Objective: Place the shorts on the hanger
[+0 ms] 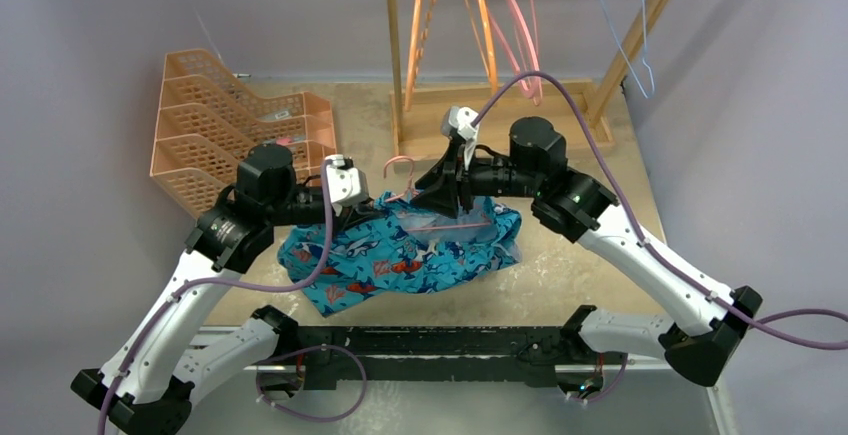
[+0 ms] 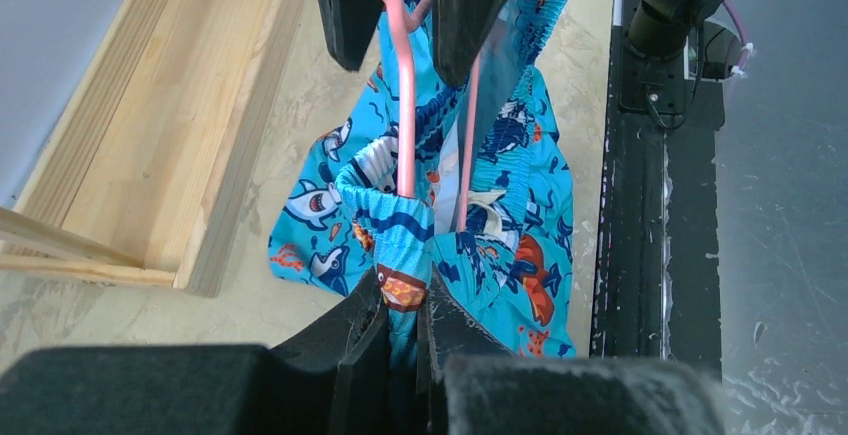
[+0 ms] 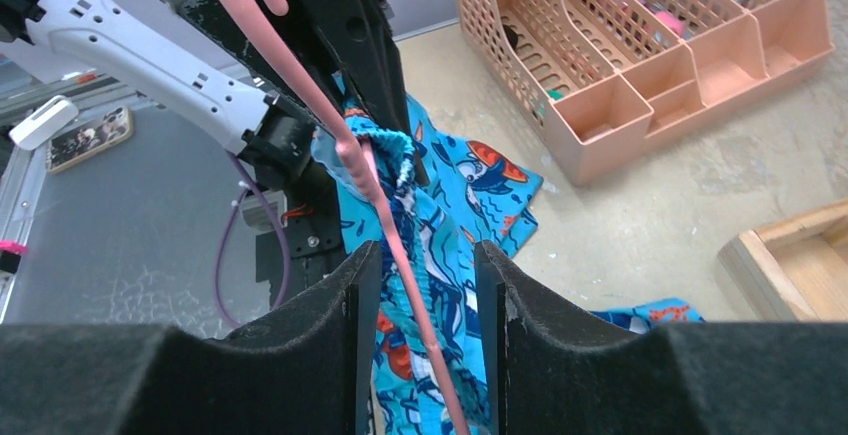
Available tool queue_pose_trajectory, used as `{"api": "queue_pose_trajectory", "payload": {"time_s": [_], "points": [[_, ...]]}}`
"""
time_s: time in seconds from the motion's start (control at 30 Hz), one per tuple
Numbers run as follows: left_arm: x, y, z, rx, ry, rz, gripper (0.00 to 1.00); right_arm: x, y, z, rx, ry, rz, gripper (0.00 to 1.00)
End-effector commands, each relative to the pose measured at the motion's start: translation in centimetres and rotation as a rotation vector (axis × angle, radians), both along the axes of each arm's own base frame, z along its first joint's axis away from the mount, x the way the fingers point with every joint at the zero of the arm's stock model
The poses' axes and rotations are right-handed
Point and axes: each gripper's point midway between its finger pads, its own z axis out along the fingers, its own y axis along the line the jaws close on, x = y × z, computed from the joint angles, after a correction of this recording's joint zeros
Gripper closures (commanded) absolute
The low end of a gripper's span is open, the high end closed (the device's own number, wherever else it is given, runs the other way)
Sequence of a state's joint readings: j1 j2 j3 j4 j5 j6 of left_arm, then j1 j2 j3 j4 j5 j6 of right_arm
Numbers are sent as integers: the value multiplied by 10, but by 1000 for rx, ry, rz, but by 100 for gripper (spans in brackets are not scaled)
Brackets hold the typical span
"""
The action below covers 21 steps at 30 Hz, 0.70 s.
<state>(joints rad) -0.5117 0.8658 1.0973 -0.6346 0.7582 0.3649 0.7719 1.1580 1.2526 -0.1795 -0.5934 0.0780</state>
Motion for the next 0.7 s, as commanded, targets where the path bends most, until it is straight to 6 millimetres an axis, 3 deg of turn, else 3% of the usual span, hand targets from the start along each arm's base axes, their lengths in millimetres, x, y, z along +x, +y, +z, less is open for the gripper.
{"api": "queue_pose_trajectory", "payload": {"time_s": [0.0, 0.1, 0.2, 0.27, 0.37, 0.5, 0.67], "points": [[0, -8, 24, -74, -54, -33, 100, -9, 13, 20, 72, -58, 68, 58], [-2, -8, 26, -80, -58, -43, 100, -7, 18, 21, 80, -55, 65, 60], [-1, -9, 28, -89, -60, -45, 100, -5, 20, 27, 97, -64, 62, 69], [-1, -10, 26, -85, -50, -46, 100, -7, 19, 33, 116, -77, 65, 83], [-1, -8, 23, -70, -36, -33, 88, -9, 12, 31, 109, -88, 47, 100], [5, 3, 33, -72, -64, 62, 74, -11, -1, 12, 57, -56, 0, 100], [-3, 11, 54, -90, -112, 78, 78, -18, -15, -10, 3, -32, -22, 100]]}}
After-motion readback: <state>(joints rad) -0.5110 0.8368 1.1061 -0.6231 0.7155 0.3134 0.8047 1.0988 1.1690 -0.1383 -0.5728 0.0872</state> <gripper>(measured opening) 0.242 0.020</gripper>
